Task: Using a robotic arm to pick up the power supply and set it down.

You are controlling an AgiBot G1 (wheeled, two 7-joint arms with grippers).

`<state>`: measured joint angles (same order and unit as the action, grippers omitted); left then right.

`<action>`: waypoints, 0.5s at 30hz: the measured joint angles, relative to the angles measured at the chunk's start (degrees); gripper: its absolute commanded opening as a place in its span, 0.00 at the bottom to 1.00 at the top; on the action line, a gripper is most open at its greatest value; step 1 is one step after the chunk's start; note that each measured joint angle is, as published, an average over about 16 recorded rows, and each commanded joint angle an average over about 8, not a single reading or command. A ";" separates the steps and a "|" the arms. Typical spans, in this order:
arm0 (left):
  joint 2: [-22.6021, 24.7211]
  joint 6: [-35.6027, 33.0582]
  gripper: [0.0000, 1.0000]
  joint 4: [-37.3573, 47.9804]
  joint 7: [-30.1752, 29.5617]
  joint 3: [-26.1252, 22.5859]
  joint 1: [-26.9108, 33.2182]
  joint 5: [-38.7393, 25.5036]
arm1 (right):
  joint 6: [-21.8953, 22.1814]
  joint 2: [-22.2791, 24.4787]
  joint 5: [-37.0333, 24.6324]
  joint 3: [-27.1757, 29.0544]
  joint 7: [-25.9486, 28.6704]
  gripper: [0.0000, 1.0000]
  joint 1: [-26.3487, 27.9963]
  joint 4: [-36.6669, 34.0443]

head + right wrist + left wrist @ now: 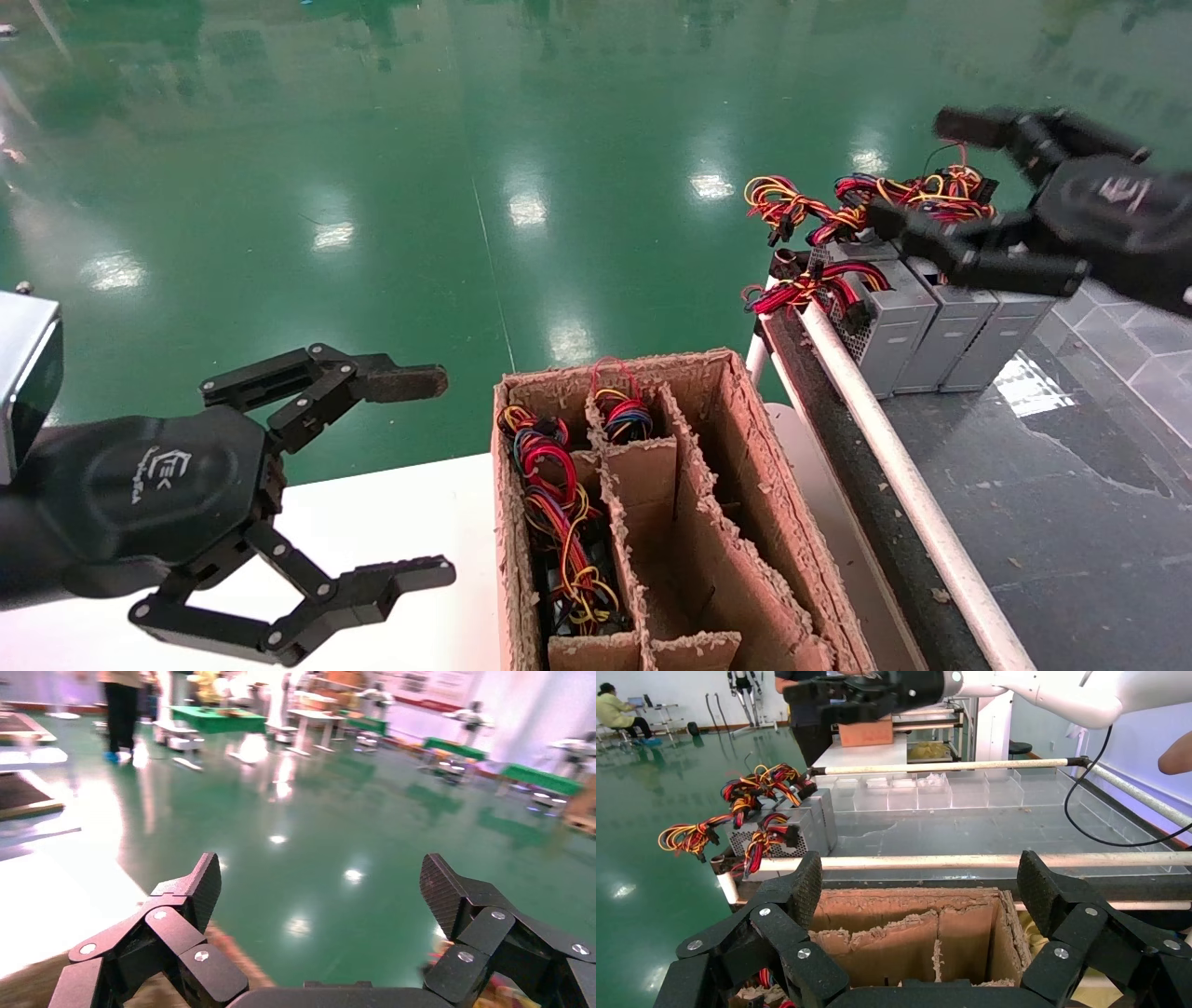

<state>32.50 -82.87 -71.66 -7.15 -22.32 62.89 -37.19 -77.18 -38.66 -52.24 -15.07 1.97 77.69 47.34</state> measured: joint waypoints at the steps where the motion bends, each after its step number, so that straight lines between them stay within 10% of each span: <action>1: 0.00 0.00 1.00 0.00 0.00 0.00 0.00 0.00 | -0.43 0.18 0.53 -0.05 0.45 1.00 -0.82 1.33; 15: 0.00 0.00 1.00 0.00 0.00 0.00 0.00 0.00 | -5.22 2.23 6.36 -0.58 5.38 1.00 -9.89 16.08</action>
<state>32.50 -82.87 -71.66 -7.14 -22.32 62.89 -37.19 -82.40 -36.43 -45.88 -15.65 7.35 67.81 63.42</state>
